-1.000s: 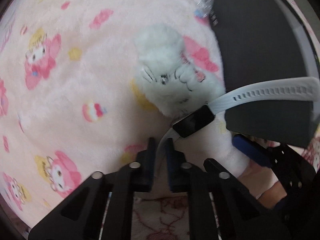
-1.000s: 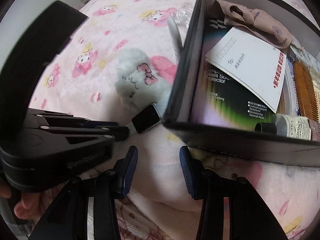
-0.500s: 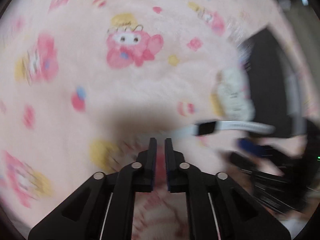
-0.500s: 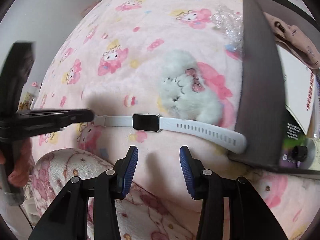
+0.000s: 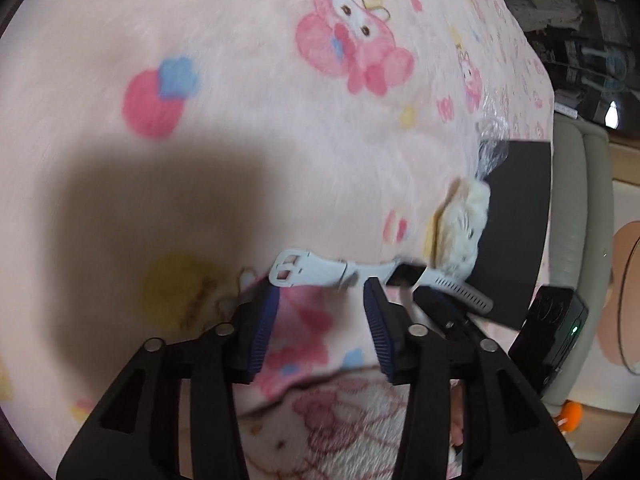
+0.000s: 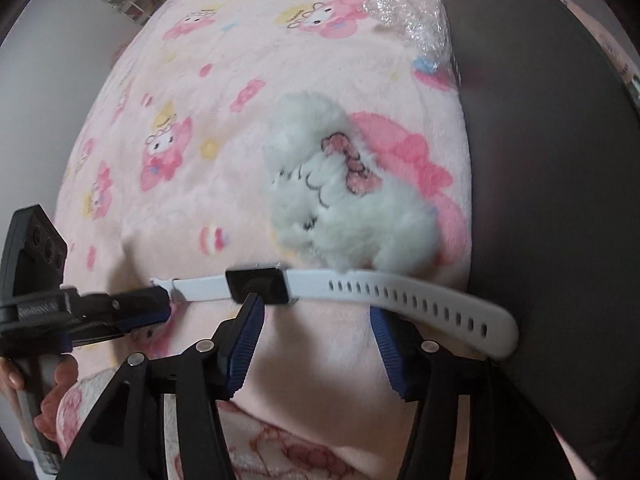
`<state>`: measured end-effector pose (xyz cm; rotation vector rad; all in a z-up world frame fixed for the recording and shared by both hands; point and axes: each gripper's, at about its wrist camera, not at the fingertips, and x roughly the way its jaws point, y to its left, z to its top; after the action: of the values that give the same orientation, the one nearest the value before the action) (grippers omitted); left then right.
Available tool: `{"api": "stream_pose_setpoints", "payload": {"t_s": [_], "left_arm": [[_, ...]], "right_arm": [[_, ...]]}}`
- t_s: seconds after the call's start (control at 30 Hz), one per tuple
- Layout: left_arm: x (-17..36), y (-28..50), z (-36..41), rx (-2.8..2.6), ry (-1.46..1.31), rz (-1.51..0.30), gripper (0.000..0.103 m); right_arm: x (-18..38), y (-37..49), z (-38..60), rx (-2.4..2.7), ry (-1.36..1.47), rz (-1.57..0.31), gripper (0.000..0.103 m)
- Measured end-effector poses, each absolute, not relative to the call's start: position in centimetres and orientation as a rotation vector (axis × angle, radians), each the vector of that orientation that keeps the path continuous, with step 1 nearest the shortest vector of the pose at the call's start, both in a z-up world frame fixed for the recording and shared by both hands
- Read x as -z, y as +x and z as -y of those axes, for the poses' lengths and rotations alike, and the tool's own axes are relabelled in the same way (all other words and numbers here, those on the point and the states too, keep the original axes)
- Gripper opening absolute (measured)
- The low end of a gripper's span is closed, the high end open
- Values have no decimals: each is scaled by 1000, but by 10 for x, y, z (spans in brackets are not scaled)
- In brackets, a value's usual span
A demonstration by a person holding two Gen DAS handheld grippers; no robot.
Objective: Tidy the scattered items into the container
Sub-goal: 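Move the left gripper to the white smartwatch and grasp its band, then lift the white smartwatch with the left gripper toward the black box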
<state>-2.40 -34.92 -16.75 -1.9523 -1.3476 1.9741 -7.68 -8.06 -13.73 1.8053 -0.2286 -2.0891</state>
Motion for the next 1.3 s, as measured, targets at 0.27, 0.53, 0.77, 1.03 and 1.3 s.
{"api": "stream_pose_setpoints", "payload": {"t_s": [0.27,0.53,0.77,1.03,1.3], "left_arm": [[147,-21,357,-2151,-1787,1391,7],[131,24,377,-2350,-1648,1494,18],[158,23,396,-2244,-1579,1654,35],[165,20,402,-2217,-1520,1702,36],[160,16,393,-2284,-1528,1623,11]], "right_arm": [[133,-76,72,2036,1828,354,55],[129,-76,69,1985,1835,475,55],[136,-77,76,1848,1893,580,55],[157,-94,79,1844,1923,691,54],[145,-101,98,1879,1832,484,13]]}}
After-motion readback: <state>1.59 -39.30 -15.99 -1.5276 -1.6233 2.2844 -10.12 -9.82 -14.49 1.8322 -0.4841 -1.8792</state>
